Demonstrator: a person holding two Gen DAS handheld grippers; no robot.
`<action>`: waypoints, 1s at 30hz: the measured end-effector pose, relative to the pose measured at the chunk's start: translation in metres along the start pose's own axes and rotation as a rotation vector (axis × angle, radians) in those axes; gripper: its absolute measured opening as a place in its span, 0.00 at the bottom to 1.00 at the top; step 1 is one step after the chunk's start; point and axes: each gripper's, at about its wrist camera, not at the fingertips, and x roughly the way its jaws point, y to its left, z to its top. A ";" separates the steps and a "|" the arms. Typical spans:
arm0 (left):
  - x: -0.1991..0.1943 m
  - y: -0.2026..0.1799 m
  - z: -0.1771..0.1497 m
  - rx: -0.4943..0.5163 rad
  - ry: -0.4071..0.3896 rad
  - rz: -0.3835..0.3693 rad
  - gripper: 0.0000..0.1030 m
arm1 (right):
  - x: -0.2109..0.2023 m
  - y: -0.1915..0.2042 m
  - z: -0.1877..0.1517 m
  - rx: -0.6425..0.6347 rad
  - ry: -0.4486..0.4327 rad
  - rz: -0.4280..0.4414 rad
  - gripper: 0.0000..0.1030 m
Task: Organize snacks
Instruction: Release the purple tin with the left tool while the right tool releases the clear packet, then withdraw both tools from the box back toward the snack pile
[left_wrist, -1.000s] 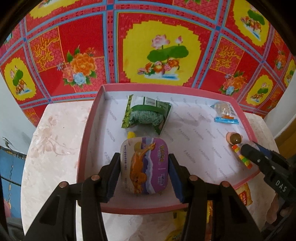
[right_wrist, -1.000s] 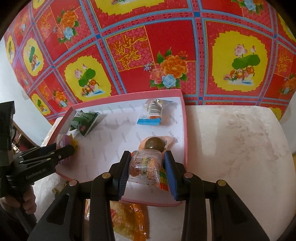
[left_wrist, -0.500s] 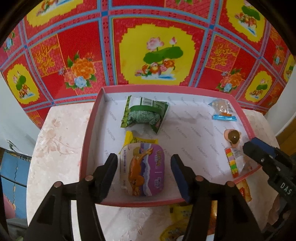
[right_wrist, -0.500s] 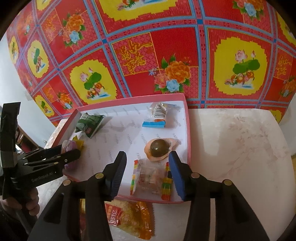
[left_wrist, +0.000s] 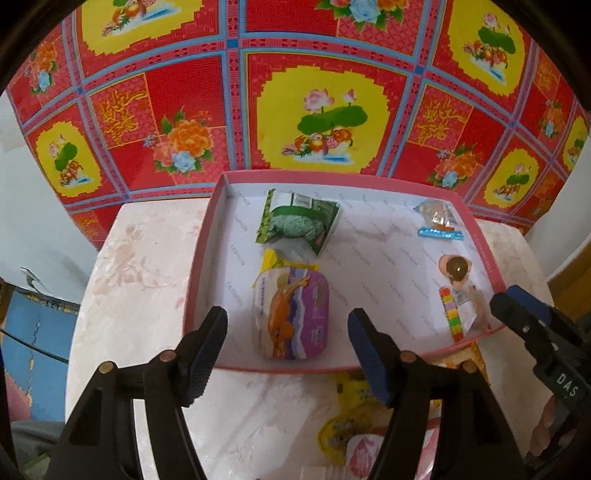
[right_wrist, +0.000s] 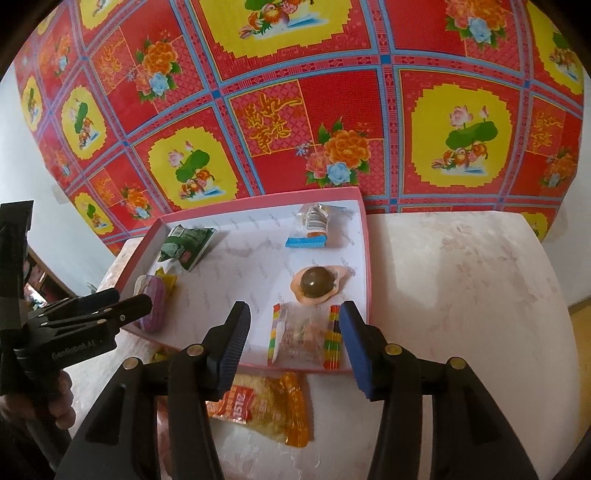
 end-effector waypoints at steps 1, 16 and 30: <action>-0.002 0.000 -0.001 0.007 -0.003 0.001 0.69 | -0.002 0.001 -0.001 0.002 0.000 0.001 0.52; -0.034 0.005 -0.027 0.016 0.004 -0.014 0.69 | -0.030 0.013 -0.027 -0.005 0.008 0.013 0.55; -0.048 0.015 -0.060 -0.008 0.016 -0.010 0.70 | -0.045 0.026 -0.054 -0.021 0.034 0.047 0.55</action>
